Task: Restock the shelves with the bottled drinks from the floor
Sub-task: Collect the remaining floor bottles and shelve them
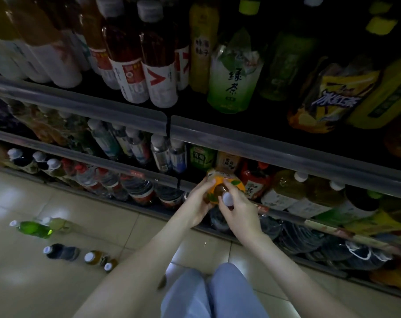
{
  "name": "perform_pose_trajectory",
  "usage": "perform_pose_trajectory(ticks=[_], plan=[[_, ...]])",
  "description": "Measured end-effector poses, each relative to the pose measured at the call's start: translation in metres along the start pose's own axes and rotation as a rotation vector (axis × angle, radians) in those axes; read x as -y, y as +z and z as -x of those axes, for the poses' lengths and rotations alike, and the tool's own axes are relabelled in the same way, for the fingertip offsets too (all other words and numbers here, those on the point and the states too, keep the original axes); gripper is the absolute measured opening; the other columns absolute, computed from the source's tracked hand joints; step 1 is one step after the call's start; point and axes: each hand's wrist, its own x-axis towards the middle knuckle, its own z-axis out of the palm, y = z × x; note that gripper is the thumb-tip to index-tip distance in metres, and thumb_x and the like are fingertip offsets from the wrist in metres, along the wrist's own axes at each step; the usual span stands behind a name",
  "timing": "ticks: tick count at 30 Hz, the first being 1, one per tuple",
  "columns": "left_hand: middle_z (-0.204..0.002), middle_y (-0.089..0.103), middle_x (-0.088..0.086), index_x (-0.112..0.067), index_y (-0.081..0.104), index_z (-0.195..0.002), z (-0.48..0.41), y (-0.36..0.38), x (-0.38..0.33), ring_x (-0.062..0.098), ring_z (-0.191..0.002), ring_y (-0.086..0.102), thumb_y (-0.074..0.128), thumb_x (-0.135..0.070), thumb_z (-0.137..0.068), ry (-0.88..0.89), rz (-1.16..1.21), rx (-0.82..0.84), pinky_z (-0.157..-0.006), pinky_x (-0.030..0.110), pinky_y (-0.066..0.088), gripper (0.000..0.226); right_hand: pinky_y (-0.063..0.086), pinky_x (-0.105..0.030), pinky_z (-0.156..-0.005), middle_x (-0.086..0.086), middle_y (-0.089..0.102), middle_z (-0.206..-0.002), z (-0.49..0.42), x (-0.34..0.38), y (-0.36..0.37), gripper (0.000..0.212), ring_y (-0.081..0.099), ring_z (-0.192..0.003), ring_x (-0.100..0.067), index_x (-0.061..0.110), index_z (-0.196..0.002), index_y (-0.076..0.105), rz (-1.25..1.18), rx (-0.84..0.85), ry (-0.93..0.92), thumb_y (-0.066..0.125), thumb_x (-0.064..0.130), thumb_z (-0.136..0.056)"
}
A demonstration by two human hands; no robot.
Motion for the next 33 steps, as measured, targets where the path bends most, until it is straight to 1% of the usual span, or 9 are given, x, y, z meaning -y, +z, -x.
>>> perform_pose_trajectory(ticks=[3,7,12,16,19,22,25,28,33], plan=[[-0.122,0.066,0.008,-0.015,0.059,-0.128,-0.022,-0.004,0.007,0.02,-0.114,0.061,0.059,-0.034,-0.09,-0.009,-0.017,-0.02,-0.094,0.032,0.047,0.043,0.049,-0.035,-0.085,-0.012,0.058,-0.132,-0.014,-0.015,0.01,0.048,0.059,-0.114,-0.03,0.014,-0.14,0.047,0.014,-0.011,0.034,0.06,0.023,-0.094],[-0.111,0.071,0.006,-0.015,0.064,-0.118,-0.043,-0.005,0.012,0.017,-0.105,0.065,0.057,-0.035,-0.093,-0.049,-0.012,-0.116,-0.085,0.029,0.051,0.033,0.049,-0.033,-0.068,-0.01,0.064,-0.116,-0.028,-0.028,0.017,0.036,0.064,-0.098,-0.031,0.014,-0.127,0.053,0.056,-0.031,0.005,0.061,0.023,-0.093],[-0.114,0.07,0.008,-0.011,0.06,-0.126,-0.064,-0.007,0.007,0.022,-0.106,0.066,0.054,-0.046,-0.094,-0.051,-0.057,-0.141,-0.081,0.03,0.054,0.048,0.038,-0.022,-0.095,-0.009,0.04,-0.143,-0.036,-0.032,0.026,0.062,0.045,-0.128,-0.021,0.018,-0.148,0.028,-0.138,0.045,0.127,0.057,0.011,-0.094],[-0.123,0.065,0.01,-0.015,0.054,-0.132,-0.071,-0.003,0.008,0.022,-0.114,0.062,0.043,-0.05,-0.098,-0.055,-0.007,-0.151,-0.099,0.034,0.048,0.05,0.045,-0.033,-0.097,-0.012,0.042,-0.139,-0.05,-0.03,0.029,0.064,0.046,-0.125,-0.026,0.016,-0.15,0.024,-0.009,-0.054,0.121,0.056,0.01,-0.094],[-0.13,0.06,0.009,-0.02,0.044,-0.14,-0.067,0.002,0.015,0.022,-0.12,0.057,0.041,-0.035,-0.102,0.051,0.009,-0.165,-0.107,0.042,0.041,0.041,0.049,-0.039,-0.086,-0.013,0.045,-0.13,-0.06,-0.031,0.025,0.072,0.047,-0.116,-0.028,0.028,-0.151,0.017,0.206,-0.029,0.074,0.053,0.006,-0.093],[-0.13,0.059,-0.001,-0.034,0.039,-0.142,-0.065,0.011,0.012,0.02,-0.121,0.054,0.05,-0.029,-0.096,0.129,-0.23,-0.262,-0.104,0.043,0.042,0.047,0.05,-0.038,-0.082,-0.012,0.043,-0.13,-0.068,-0.027,0.017,0.094,0.043,-0.119,-0.028,0.041,-0.15,-0.003,0.357,0.067,0.123,0.055,-0.001,-0.089],[-0.126,0.056,0.001,-0.036,0.014,-0.152,-0.06,0.016,-0.005,0.017,-0.108,0.052,0.046,-0.019,-0.095,0.111,-0.637,-0.302,-0.087,0.03,0.042,0.068,0.049,-0.04,-0.086,-0.014,0.036,-0.137,-0.075,-0.018,0.012,0.106,0.038,-0.124,-0.03,0.041,-0.149,-0.007,0.35,0.13,0.207,0.058,-0.008,-0.082],[-0.127,0.056,0.003,-0.035,0.001,-0.152,-0.044,0.017,-0.016,0.022,-0.113,0.053,0.045,-0.011,-0.093,0.046,-0.811,-0.225,-0.085,0.027,0.042,0.078,0.048,-0.044,-0.093,-0.014,0.031,-0.142,-0.069,-0.011,0.006,0.107,0.035,-0.128,-0.03,0.044,-0.148,-0.011,0.26,0.194,0.262,0.057,-0.007,-0.083],[-0.142,0.048,0.003,-0.032,0.008,-0.153,-0.001,0.025,-0.009,0.026,-0.126,0.048,0.047,-0.019,-0.095,0.051,-0.936,-0.212,-0.096,0.028,0.04,0.072,0.039,-0.038,-0.104,-0.007,0.013,-0.157,-0.029,0.009,-0.008,0.095,0.023,-0.14,-0.029,0.028,-0.152,-0.011,0.216,0.298,0.276,0.052,-0.003,-0.089]])
